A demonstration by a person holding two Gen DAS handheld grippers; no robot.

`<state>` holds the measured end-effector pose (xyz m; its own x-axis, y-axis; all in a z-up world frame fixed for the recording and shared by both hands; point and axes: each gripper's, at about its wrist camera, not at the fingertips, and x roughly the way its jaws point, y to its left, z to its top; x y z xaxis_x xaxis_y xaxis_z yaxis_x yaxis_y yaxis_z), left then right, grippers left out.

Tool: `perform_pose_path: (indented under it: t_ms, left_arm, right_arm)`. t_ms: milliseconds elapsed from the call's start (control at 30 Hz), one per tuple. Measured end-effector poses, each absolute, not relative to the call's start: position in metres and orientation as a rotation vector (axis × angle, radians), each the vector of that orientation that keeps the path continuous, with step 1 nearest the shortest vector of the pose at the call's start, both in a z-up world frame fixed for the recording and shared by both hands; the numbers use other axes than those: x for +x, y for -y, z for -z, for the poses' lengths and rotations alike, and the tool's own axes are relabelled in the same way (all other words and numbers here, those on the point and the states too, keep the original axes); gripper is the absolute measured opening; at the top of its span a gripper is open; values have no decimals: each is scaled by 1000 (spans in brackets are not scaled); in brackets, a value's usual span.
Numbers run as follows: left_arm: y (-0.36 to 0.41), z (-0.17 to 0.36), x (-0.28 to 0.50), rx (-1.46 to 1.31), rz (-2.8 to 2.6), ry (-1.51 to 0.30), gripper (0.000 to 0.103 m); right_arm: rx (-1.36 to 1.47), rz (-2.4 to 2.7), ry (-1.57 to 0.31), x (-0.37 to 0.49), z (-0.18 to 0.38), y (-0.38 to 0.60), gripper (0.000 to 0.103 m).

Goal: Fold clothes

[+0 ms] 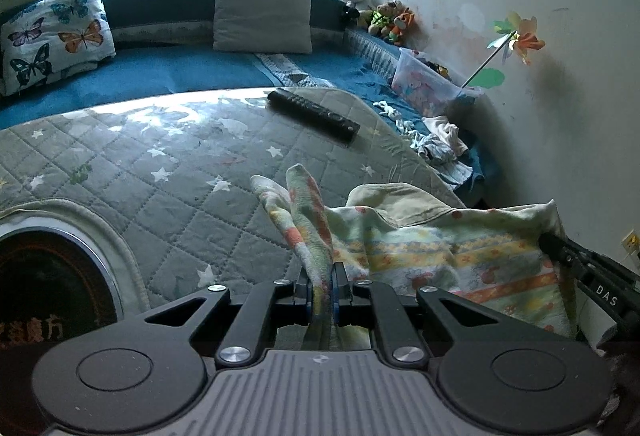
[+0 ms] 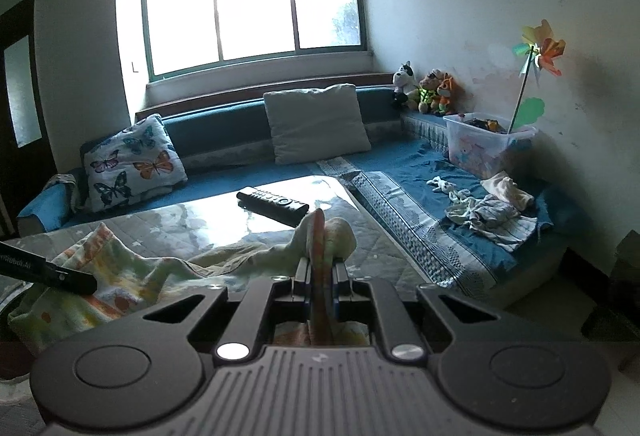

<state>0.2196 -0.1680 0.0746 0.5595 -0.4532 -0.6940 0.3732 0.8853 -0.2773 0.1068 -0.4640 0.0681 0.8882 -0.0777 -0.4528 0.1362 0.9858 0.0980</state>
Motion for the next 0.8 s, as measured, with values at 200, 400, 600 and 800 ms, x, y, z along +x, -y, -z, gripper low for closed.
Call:
perform_pose_path:
  t_ms: [200,400,600,800]
  left_arm:
    - [171,-71,222,-98,480,-860,10]
    - [175,-70,222,-93,474,-863,10]
    - [177,-65,223,-85,473,-874,10]
    - [178,-60,224,-81,465,-886,10]
  right_arm:
    - [121,115,-473,109,-65,462,8]
    - [118,119,-479,112,-64,460,8]
    - [118,125,-489,114,-61,458,8]
    - [119,127,-503,117,-58,457,8]
